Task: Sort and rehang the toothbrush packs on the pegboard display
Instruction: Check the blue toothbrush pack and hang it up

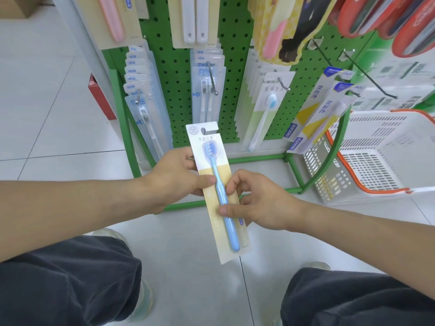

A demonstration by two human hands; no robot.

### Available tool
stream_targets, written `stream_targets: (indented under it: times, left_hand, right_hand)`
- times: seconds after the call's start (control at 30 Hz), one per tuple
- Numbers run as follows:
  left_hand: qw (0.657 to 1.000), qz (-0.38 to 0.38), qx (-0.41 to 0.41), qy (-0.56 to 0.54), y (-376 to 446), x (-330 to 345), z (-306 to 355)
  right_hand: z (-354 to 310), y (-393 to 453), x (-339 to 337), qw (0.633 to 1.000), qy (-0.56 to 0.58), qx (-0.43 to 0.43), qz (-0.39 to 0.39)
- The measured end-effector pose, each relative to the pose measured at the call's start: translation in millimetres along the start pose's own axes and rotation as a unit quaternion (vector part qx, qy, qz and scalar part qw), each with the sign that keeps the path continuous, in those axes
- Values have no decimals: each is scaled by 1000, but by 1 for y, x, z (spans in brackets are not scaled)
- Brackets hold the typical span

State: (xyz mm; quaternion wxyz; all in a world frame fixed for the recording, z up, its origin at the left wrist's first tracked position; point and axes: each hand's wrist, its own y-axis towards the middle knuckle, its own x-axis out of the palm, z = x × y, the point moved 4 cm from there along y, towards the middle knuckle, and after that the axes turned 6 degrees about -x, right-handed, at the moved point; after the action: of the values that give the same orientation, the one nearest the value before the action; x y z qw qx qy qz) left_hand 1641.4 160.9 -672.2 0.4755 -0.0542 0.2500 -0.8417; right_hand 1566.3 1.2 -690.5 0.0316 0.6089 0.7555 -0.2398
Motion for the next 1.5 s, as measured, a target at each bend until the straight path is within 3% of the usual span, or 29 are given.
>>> stream_targets:
  times: [0.1,0.37,0.53,0.63,0.83,0.97,1.13,1.3,1.4,1.5]
  left_hand:
    - [999,14,16,-26,3,-2,4]
    - [999,-10,47,11,1,3,8]
    - [994,-3,82,65,-2,7,19]
    - [979,-4,152,134,-10,9,31]
    - [964,29,242,109,-32,-3,65]
    - [944,108,310,41,-47,-31,87]
    - [905,175,383,-60,-80,-62,116]
    - [847,224,467,-122,-112,-82,146]
    - [832,237,478,-152,-123,-95,162]
    - [825,250,470,-190,-125,-108,176]
  right_hand:
    - [0,1,-3,998,-58,-5,-7]
    - [-2,1,-15,999,-30,16,-15]
    - [0,1,-18,999,-33,-2,0]
    - [2,3,-18,999,-42,-13,3]
    - [-31,8,-27,988,-12,-99,114]
    - [-71,10,-24,943,-51,-245,217]
    - [-126,10,-9,858,-125,-412,279]
    - [-187,12,2,793,-126,-514,301]
    - [-216,16,6,779,-127,-540,292]
    - [-239,24,3,794,-111,-531,275]
